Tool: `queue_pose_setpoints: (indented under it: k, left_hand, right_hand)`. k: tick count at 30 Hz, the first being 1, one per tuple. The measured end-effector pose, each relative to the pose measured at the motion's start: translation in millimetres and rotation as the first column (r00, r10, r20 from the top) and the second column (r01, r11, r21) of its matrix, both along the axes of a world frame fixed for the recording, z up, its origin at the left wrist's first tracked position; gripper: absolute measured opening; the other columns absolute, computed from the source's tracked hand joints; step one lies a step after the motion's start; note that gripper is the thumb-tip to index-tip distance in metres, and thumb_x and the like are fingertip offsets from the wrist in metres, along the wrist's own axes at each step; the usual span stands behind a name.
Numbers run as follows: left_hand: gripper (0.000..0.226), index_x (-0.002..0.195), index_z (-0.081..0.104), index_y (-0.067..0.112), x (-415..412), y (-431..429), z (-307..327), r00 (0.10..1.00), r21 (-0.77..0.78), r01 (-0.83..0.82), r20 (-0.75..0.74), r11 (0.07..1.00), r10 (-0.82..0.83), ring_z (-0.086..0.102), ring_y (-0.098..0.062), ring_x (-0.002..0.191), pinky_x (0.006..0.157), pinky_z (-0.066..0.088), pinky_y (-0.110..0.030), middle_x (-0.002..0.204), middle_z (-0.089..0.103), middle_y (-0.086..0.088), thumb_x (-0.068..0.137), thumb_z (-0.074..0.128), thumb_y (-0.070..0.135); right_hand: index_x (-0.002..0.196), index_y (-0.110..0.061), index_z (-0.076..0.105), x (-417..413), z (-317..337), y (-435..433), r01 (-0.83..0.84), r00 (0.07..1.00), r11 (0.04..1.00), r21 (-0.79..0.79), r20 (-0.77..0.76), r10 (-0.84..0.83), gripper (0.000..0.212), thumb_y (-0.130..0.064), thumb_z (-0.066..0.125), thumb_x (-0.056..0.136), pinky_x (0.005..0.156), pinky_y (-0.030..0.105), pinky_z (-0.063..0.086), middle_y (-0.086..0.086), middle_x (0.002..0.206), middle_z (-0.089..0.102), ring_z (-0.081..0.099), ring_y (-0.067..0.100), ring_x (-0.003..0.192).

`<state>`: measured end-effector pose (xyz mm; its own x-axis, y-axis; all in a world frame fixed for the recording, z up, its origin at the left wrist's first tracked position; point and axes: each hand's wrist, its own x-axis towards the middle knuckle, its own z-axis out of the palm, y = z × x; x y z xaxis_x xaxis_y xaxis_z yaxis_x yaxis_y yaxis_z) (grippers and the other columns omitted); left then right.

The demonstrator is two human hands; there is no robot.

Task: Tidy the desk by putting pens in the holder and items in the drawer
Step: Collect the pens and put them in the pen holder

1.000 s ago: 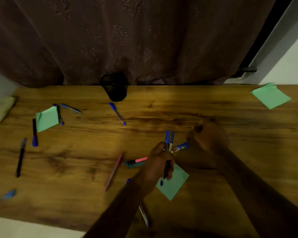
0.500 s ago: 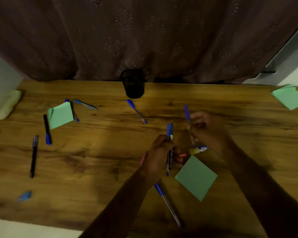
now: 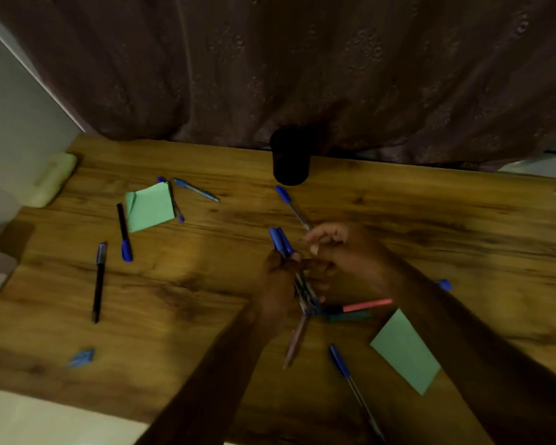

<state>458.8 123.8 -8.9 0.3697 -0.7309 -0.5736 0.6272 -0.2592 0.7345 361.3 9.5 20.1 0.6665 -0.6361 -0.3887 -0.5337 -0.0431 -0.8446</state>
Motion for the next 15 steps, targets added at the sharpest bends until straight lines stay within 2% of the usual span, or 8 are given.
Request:
queue_pose_setpoints:
  k: [2, 4, 7, 9, 12, 15]
  left_hand:
    - [0.014, 0.097, 0.048, 0.008, 13, 7, -3, 1.000, 0.013, -0.011, 0.026, 1.000, 0.011, 0.069, -0.030, 0.055, 0.053, 0.058, -0.044, 0.072, 0.072, -0.007, 0.106, 0.040, 0.014]
    - [0.012, 0.099, 0.049, 0.008, 23, 15, -6, 0.998, 0.026, -0.026, 0.056, 0.999, 0.025, 0.068, -0.032, 0.056, 0.056, 0.058, -0.045, 0.072, 0.070, -0.009, 0.106, 0.040, 0.012]
    - [0.010, 0.103, 0.052, 0.008, 36, 25, -9, 0.998, 0.061, -0.057, 0.044, 0.996, 0.055, 0.068, -0.033, 0.058, 0.060, 0.058, -0.045, 0.074, 0.068, -0.011, 0.105, 0.043, 0.014]
    - [0.009, 0.104, 0.054, 0.009, 42, 32, -12, 0.997, 0.092, -0.063, 0.041, 0.994, 0.060, 0.068, -0.033, 0.060, 0.062, 0.058, -0.045, 0.076, 0.069, -0.012, 0.104, 0.047, 0.015]
    - [0.010, 0.107, 0.053, 0.007, 48, 39, -14, 0.998, 0.102, -0.038, 0.050, 0.994, 0.033, 0.069, -0.031, 0.064, 0.064, 0.058, -0.044, 0.081, 0.069, -0.011, 0.102, 0.052, 0.016]
    - [0.011, 0.110, 0.052, 0.005, 51, 39, -15, 0.998, 0.108, -0.042, 0.049, 0.993, 0.036, 0.069, -0.031, 0.066, 0.068, 0.058, -0.046, 0.083, 0.069, -0.012, 0.102, 0.051, 0.012]
  right_hand:
    - [0.098, -0.028, 0.070, 19, -15, -17, 0.084, 0.994, 0.979, -0.185, -0.054, -0.096, 0.016, -0.014, 0.068, 0.091, 0.080, 0.042, 0.060, -0.001, 0.094, 0.072, 0.069, 0.017, 0.085]
    - [0.103, -0.027, 0.070, 35, -26, -30, 0.083, 0.983, 0.932, -0.352, -0.124, -0.135, 0.017, -0.023, 0.073, 0.087, 0.087, 0.042, 0.058, -0.006, 0.098, 0.071, 0.068, 0.019, 0.095]
    - [0.120, -0.019, 0.067, 57, -37, -38, -0.014, 0.954, 0.875, -0.483, -0.268, -0.133, 0.034, -0.029, 0.073, 0.088, 0.089, 0.038, 0.055, 0.005, 0.118, 0.064, 0.064, 0.028, 0.108]
    - [0.120, -0.014, 0.067, 66, -43, -35, -0.107, 0.929, 0.820, -0.563, -0.350, -0.118, 0.033, -0.028, 0.071, 0.090, 0.087, 0.038, 0.054, 0.011, 0.121, 0.061, 0.063, 0.033, 0.108]
    - [0.111, -0.013, 0.069, 72, -49, -29, -0.157, 0.915, 0.787, -0.597, -0.387, -0.112, 0.023, -0.020, 0.068, 0.089, 0.083, 0.041, 0.056, 0.012, 0.115, 0.061, 0.064, 0.035, 0.101]
    - [0.095, -0.019, 0.071, 69, -43, -25, -0.080, 0.941, 0.848, -0.524, -0.320, -0.109, 0.013, -0.018, 0.067, 0.082, 0.077, 0.042, 0.058, 0.008, 0.102, 0.071, 0.068, 0.032, 0.092]
